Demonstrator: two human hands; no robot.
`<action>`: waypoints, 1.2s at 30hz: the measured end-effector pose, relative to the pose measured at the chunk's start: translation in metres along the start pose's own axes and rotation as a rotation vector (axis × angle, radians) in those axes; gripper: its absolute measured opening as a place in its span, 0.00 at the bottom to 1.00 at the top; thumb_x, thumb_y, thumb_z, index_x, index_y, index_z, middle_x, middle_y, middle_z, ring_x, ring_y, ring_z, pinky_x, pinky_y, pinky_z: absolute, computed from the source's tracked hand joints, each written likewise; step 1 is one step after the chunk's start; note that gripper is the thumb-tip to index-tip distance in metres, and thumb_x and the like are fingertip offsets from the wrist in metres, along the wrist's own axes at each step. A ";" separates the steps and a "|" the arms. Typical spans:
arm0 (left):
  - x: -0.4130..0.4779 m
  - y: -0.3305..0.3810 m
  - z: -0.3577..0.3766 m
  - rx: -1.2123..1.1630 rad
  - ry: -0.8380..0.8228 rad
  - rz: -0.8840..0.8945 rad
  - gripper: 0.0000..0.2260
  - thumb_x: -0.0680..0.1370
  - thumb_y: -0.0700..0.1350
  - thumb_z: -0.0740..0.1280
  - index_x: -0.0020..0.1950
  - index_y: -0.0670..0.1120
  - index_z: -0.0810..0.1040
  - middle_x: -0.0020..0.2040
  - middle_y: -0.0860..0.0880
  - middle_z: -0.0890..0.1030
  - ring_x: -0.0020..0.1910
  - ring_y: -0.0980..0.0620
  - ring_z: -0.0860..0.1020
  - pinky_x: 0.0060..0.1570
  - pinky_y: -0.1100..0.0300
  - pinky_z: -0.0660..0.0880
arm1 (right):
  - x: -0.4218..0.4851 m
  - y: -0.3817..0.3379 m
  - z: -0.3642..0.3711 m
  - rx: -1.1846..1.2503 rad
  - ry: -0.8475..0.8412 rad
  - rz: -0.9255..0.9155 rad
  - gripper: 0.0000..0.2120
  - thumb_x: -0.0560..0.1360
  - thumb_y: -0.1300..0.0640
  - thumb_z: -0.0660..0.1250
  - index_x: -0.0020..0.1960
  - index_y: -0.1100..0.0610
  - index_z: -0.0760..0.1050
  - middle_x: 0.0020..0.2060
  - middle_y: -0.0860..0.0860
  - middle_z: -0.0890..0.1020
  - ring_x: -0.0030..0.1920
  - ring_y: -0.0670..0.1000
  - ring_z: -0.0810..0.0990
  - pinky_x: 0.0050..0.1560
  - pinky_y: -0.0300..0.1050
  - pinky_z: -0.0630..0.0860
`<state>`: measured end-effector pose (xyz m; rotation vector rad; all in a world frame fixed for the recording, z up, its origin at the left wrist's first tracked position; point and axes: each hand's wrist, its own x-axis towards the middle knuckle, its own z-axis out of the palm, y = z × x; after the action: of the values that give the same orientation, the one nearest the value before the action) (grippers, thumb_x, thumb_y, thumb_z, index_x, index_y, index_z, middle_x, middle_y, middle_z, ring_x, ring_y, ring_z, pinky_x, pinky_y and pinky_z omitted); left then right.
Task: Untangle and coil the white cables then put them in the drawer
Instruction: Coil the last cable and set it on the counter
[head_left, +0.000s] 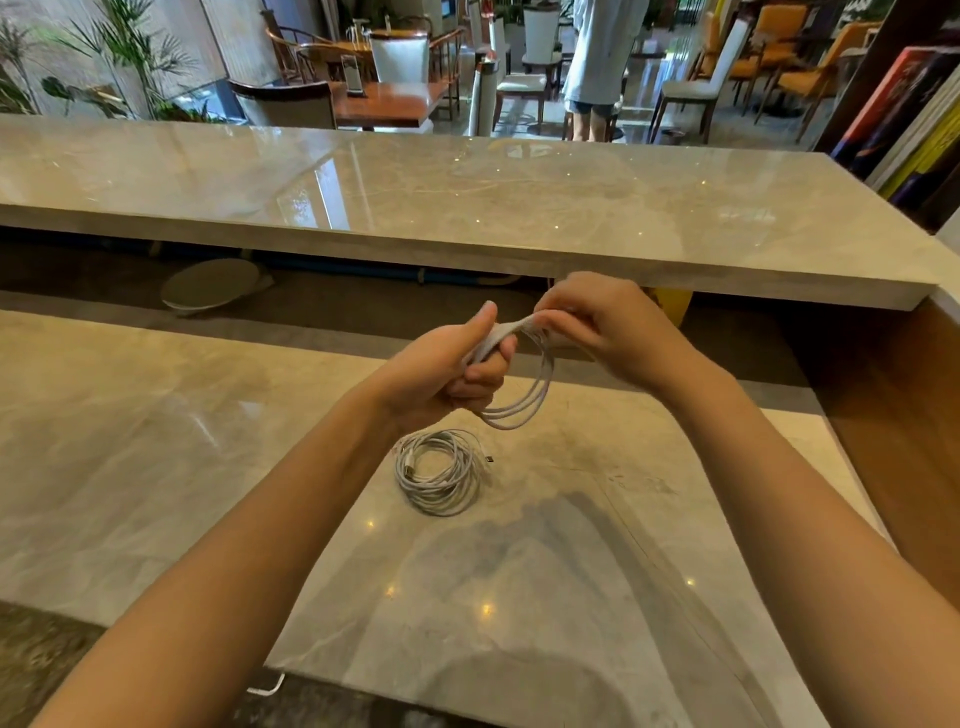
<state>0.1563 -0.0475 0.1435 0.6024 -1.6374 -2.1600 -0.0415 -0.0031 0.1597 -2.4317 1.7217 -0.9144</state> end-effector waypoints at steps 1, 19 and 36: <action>-0.001 0.000 -0.002 -0.082 -0.035 0.004 0.15 0.80 0.53 0.53 0.42 0.45 0.71 0.24 0.55 0.65 0.20 0.60 0.60 0.23 0.67 0.57 | -0.001 0.004 0.005 -0.029 -0.025 -0.001 0.09 0.78 0.56 0.62 0.53 0.58 0.78 0.44 0.53 0.79 0.44 0.51 0.76 0.43 0.44 0.72; -0.001 -0.024 -0.009 -0.422 0.062 -0.031 0.13 0.80 0.49 0.56 0.39 0.45 0.70 0.22 0.54 0.65 0.18 0.59 0.62 0.20 0.69 0.59 | -0.013 -0.013 0.027 1.026 -0.204 0.858 0.14 0.80 0.54 0.59 0.49 0.62 0.79 0.38 0.56 0.85 0.38 0.51 0.85 0.35 0.38 0.80; 0.001 -0.036 0.001 0.063 0.457 0.122 0.13 0.83 0.47 0.54 0.42 0.45 0.73 0.28 0.52 0.67 0.25 0.57 0.63 0.27 0.65 0.63 | -0.023 -0.033 0.055 0.806 -0.144 0.773 0.05 0.74 0.61 0.67 0.49 0.55 0.73 0.39 0.53 0.76 0.38 0.50 0.76 0.39 0.42 0.78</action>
<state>0.1539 -0.0378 0.1093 0.9108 -1.4508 -1.7270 0.0082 0.0127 0.1154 -1.1670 1.5796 -0.9908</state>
